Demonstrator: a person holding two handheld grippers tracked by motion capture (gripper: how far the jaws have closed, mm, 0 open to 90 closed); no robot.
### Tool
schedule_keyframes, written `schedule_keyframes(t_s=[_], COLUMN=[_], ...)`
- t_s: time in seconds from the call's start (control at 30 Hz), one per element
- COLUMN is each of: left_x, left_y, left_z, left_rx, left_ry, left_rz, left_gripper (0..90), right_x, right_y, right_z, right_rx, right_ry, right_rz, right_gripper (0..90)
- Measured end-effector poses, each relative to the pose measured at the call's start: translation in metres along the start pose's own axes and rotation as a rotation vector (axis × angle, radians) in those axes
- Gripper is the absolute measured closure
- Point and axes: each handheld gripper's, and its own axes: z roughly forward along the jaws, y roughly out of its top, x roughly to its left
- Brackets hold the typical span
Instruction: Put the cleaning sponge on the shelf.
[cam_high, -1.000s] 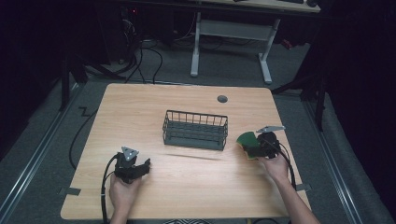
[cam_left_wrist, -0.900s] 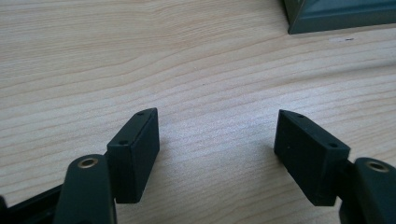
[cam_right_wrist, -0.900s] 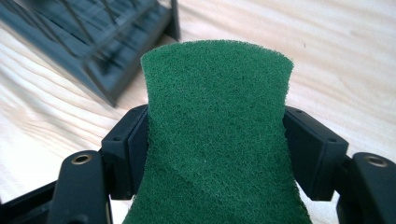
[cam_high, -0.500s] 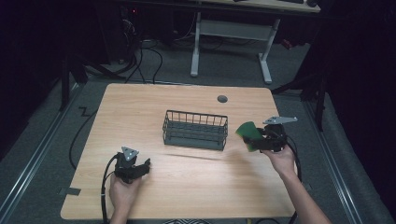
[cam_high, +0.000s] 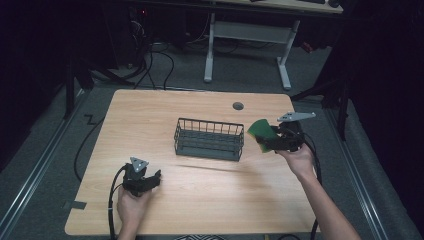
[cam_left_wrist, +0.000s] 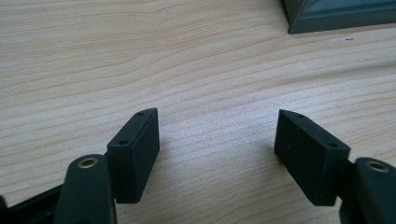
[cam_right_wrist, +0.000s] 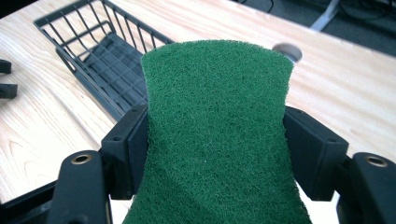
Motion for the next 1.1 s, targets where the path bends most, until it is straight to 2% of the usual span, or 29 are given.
schedule_keyframes(t_s=[0.4,0.7,0.83,1.1], left_x=[0.0,0.0,0.0,0.0], left_y=[0.0,0.0,0.0,0.001], left_z=[0.0,0.0,0.0,0.001], left_rx=[0.0,0.001,0.002,0.002], left_ry=[0.001,0.002,0.001,0.002], left_rz=[-0.001,-0.003,-0.003,-0.003], left_gripper=[31.5,31.5,31.6,31.4], right_x=[0.008,0.014,0.017,0.02], right_y=[0.018,0.038,0.045,0.057], right_z=[0.003,0.018,0.024,0.041], right_rx=[-0.004,0.009,0.019,0.038], right_ry=[0.023,0.063,0.054,0.055], right_rz=[-0.054,-0.079,-0.112,-0.122], right_gripper=[30.3,30.3,30.3,30.3])
